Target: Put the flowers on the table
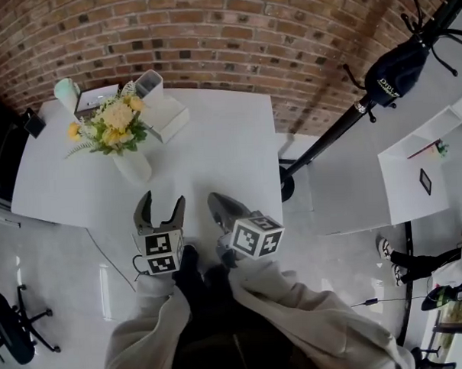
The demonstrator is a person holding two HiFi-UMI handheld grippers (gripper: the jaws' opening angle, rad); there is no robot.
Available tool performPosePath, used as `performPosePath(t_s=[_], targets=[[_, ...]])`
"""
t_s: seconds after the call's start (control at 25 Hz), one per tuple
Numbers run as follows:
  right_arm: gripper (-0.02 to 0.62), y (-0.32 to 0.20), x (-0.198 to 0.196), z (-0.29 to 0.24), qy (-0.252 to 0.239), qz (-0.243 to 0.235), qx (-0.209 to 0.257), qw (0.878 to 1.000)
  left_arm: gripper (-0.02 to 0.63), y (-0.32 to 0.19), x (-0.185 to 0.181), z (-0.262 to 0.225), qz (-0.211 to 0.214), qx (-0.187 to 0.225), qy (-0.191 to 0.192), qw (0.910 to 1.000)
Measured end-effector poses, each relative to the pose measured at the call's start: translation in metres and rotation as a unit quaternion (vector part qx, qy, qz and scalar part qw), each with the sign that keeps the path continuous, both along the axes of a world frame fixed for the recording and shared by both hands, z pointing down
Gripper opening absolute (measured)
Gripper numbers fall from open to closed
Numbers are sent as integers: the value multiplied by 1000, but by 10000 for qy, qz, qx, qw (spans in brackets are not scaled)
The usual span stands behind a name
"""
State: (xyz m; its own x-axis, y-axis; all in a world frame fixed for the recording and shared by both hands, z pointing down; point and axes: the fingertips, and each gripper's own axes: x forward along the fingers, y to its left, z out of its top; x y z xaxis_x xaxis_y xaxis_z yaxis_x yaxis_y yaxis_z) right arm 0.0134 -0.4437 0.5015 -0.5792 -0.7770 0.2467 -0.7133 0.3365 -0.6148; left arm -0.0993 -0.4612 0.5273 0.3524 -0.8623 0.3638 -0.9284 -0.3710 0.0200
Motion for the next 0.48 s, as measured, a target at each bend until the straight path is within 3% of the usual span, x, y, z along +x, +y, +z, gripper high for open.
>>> performPosePath(t_s=[0.2, 0.48], targets=[[0, 34, 20, -1, 13, -36, 109, 9999, 222, 41, 34, 4, 166, -226, 294, 9992], [0, 70, 48, -6, -126, 30, 301, 9995, 3, 92, 78, -9, 530, -321, 260, 9977]])
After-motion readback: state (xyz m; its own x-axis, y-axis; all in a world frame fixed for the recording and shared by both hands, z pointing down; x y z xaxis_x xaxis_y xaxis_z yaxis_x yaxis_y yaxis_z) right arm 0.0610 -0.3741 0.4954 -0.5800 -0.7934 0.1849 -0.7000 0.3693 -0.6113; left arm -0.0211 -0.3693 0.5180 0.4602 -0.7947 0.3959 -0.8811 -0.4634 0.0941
